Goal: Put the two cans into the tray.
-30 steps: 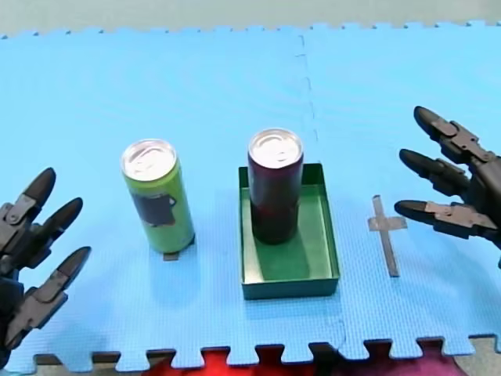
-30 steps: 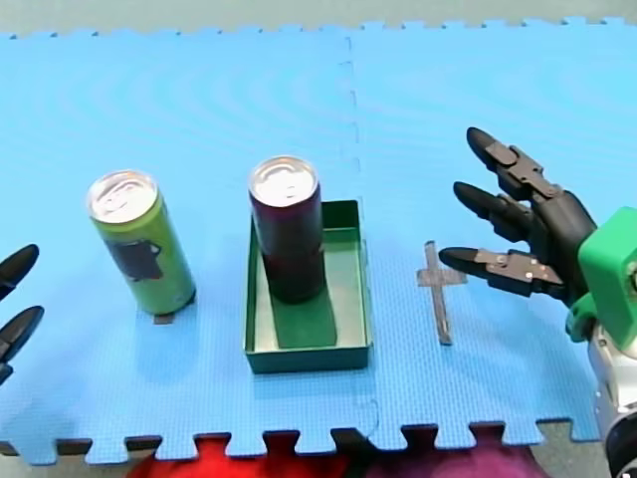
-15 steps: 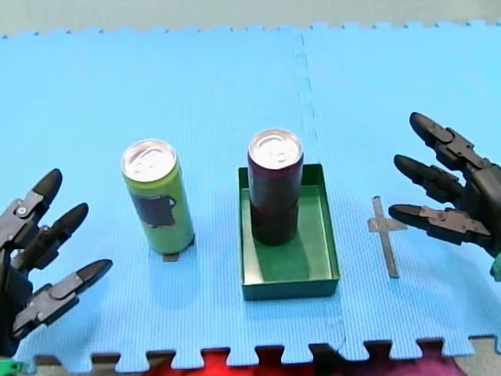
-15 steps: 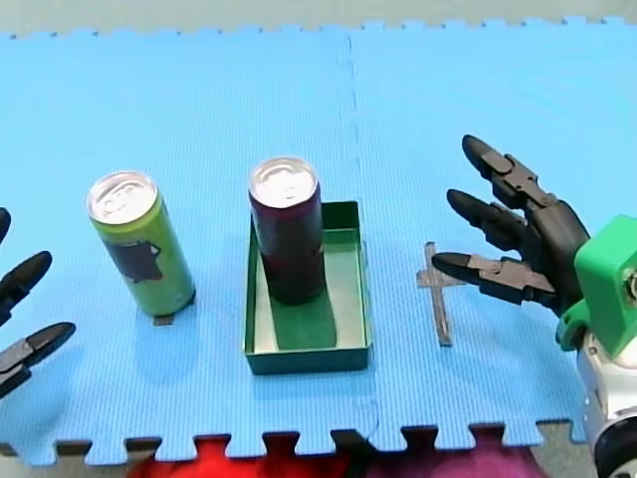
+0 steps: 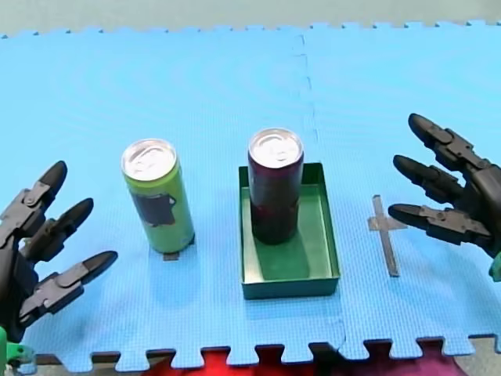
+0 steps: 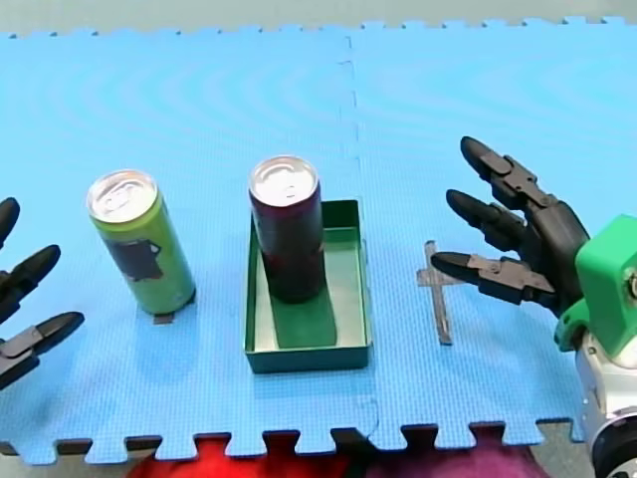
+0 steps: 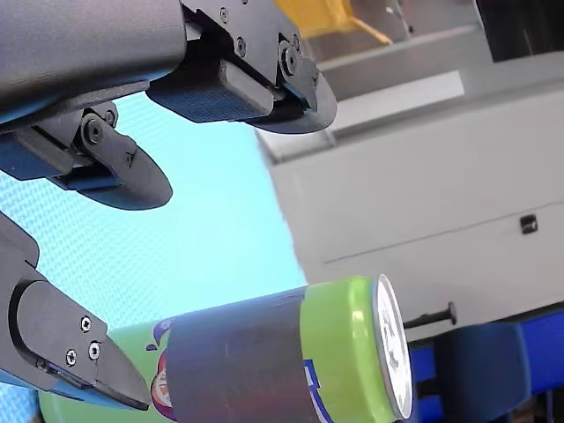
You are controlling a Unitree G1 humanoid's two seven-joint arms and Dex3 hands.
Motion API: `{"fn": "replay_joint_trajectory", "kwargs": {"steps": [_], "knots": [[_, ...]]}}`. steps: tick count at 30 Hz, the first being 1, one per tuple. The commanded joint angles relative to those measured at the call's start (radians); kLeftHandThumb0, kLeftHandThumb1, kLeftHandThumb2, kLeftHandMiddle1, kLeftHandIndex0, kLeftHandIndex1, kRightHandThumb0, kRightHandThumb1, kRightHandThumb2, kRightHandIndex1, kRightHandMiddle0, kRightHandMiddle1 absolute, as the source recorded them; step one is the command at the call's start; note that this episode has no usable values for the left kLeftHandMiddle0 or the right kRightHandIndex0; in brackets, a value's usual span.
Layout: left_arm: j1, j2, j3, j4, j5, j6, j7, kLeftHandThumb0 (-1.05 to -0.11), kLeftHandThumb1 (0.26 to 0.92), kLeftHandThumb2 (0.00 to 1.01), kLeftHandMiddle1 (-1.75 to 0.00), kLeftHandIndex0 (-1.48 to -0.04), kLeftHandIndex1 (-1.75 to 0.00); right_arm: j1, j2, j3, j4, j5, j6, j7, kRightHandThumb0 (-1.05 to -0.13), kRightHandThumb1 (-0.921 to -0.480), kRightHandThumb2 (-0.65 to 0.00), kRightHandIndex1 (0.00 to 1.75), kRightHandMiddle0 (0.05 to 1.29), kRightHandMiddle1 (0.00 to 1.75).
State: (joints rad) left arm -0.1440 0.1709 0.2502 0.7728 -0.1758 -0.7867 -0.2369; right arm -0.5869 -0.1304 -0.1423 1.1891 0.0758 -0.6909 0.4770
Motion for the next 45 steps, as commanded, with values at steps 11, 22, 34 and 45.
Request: {"fn": "replay_joint_trajectory", "kwargs": {"steps": [11,22,34,45], "knots": [[-0.091,0.029,-0.009,0.150,0.031,-0.009,-0.012,-0.965,0.628,0.00,0.00,-0.37,0.00,-0.009,-0.001,-0.013,0.004,0.006,-0.010,0.006,-1.048,-0.752,-0.004,0.01,0.28,0.01],[-0.145,0.024,-0.013,0.216,0.042,-0.022,-0.004,-0.991,0.625,0.00,0.00,-0.38,0.00,-0.004,0.002,-0.012,-0.002,0.002,-0.021,-0.008,-1.048,-0.769,-0.009,0.01,0.28,0.01],[-0.177,0.020,-0.027,0.240,0.060,-0.013,0.011,-1.001,0.624,0.00,0.00,-0.37,0.00,-0.004,0.008,-0.023,-0.002,0.018,-0.016,-0.003,-1.048,-0.782,-0.009,0.01,0.28,0.00],[-0.212,0.004,-0.029,0.254,0.048,0.016,0.006,-0.970,0.613,0.00,0.00,-0.37,0.00,-0.004,0.013,-0.028,0.000,0.024,-0.021,0.000,-1.048,-0.785,-0.007,0.01,0.28,0.00]]}}
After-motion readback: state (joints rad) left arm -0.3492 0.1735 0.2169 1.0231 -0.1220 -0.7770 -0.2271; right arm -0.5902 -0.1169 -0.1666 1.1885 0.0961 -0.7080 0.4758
